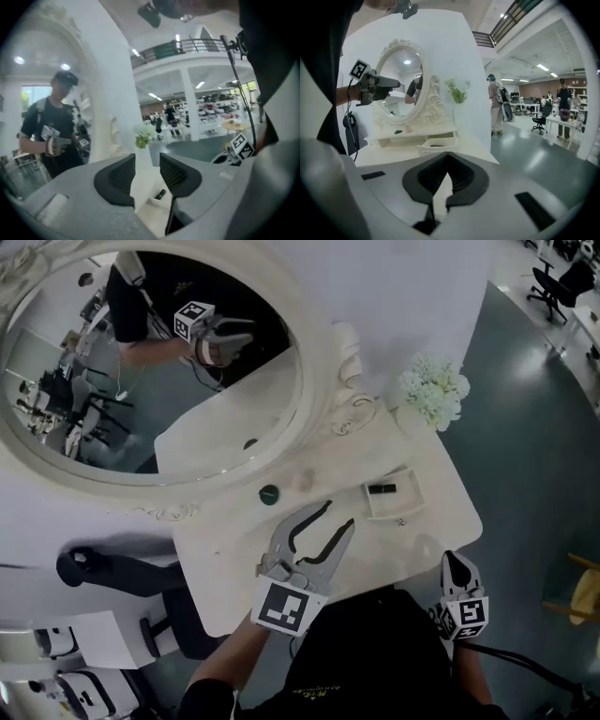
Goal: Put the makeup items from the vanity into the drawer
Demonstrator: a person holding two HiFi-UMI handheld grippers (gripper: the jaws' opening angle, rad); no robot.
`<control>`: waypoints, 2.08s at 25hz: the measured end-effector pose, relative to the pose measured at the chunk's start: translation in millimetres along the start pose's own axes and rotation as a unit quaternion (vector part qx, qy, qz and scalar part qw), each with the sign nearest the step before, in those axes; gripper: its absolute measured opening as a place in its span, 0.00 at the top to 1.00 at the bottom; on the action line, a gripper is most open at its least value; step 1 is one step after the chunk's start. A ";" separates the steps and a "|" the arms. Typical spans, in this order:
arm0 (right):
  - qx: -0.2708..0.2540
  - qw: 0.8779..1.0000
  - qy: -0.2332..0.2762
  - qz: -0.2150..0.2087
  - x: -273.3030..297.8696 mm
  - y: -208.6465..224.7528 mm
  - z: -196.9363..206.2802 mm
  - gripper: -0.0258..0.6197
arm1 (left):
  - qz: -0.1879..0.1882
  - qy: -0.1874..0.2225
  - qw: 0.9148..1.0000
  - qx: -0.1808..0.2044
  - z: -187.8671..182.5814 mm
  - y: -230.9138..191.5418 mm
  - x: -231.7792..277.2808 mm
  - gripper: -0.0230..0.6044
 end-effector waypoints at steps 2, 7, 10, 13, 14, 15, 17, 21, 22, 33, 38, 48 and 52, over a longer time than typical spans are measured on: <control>-0.019 1.000 0.008 -0.020 6.3 -14.2 -14.3 0.96 | -0.075 0.019 0.997 -0.021 16.6 -3.5 -36.4 0.71; -0.053 0.996 0.008 -0.075 20.3 -51.0 -28.1 0.96 | -0.188 0.025 0.979 -0.070 53.7 2.9 -102.5 0.74; -0.074 0.992 0.010 -0.100 24.0 -77.2 -38.1 0.96 | -0.216 0.039 0.974 -0.051 68.4 12.9 -127.2 0.74; -0.091 0.988 0.017 -0.126 29.9 -95.8 -40.2 0.96 | -0.238 0.043 0.969 -0.048 85.7 22.6 -145.1 0.75; -0.095 0.987 0.018 -0.132 32.3 -100.0 -39.3 0.96 | -0.243 0.041 0.968 -0.049 91.0 24.7 -149.6 0.75; -0.097 0.986 0.018 -0.137 34.1 -104.7 -38.5 0.96 | -0.246 0.038 0.967 -0.047 95.8 27.0 -153.8 0.75; -0.098 0.985 0.015 -0.143 35.6 -114.4 -35.8 0.96 | -0.247 0.029 0.968 -0.043 105.1 34.0 -161.5 0.75; -0.107 0.982 0.010 -0.158 39.9 -131.4 -34.2 0.96 | -0.256 0.033 0.965 -0.040 119.6 48.0 -170.4 0.75; -0.111 0.981 0.011 -0.161 40.9 -134.7 -34.9 0.96 | -0.257 0.033 0.965 -0.042 123.4 51.0 -171.9 0.75; -0.125 0.979 0.014 -0.163 36.1 -140.9 -37.0 0.96 | -0.259 0.037 0.964 -0.053 148.8 85.8 -175.9 0.75; -0.107 0.979 0.044 -0.168 31.3 -141.4 -41.8 0.96 | -0.271 0.021 0.961 -0.051 147.8 91.3 -181.0 0.81; -0.096 0.977 0.061 -0.182 27.1 -146.2 -42.2 0.96 | -0.268 0.018 0.962 -0.040 144.4 97.4 -185.6 0.89; -0.094 0.975 0.068 -0.188 26.1 -150.2 -42.7 0.96 | -0.271 0.016 0.961 -0.048 145.7 96.5 -189.3 0.89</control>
Point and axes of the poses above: the fingertips, and each gripper's own axes: x forward along the fingers, y to its right, z out of its underside, the point moved 6 cm from there along -x, backward along the fingers, and after that the axes turned 15 degrees about x, right-handed, at the moved point
